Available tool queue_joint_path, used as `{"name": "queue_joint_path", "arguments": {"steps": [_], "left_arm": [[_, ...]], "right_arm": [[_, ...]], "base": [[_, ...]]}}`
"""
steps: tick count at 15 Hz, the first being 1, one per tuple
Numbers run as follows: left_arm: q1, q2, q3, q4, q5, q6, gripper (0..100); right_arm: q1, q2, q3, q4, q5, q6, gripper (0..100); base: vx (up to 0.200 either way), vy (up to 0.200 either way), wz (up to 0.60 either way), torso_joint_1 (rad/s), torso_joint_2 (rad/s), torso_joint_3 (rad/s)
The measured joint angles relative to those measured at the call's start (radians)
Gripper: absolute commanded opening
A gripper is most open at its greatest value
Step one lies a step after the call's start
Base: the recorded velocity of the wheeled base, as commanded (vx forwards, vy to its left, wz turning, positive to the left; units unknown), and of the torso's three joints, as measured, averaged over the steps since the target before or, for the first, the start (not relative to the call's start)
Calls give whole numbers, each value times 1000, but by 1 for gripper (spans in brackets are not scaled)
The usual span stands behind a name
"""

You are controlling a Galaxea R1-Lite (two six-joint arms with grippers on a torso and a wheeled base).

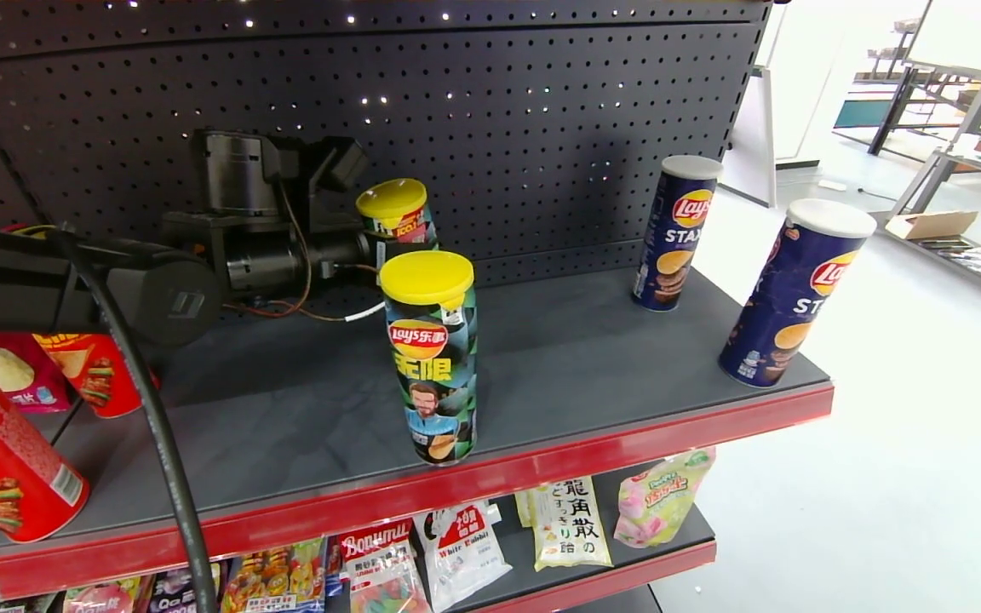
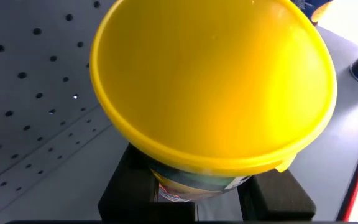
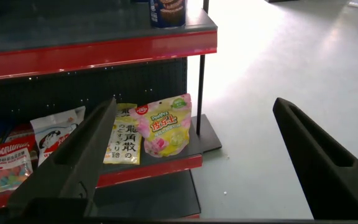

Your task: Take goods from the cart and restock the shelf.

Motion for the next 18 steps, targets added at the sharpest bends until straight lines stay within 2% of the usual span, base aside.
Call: {"name": "queue_joint_path", "arguments": {"steps": [3, 8, 10, 11, 18], "left_arm": [[-7, -1, 0, 25, -38, 9, 0], [-9, -1, 2, 27, -39, 19, 0], [-7, -1, 3, 27, -39, 58, 0], [-5, -1, 5, 27, -39, 66, 0], [3, -1, 14, 22, -39, 70, 0]], "right_arm": [[0, 0, 0, 0, 0, 0, 100], [0, 0, 0, 0, 0, 0, 100], [0, 0, 0, 0, 0, 0, 100], [0, 0, 0, 0, 0, 0, 100], [0, 0, 0, 0, 0, 0, 100]], "base": [[0, 0, 0, 0, 0, 0], [0, 0, 0, 0, 0, 0], [0, 0, 0, 0, 0, 0], [0, 0, 0, 0, 0, 0], [0, 0, 0, 0, 0, 0]]}}
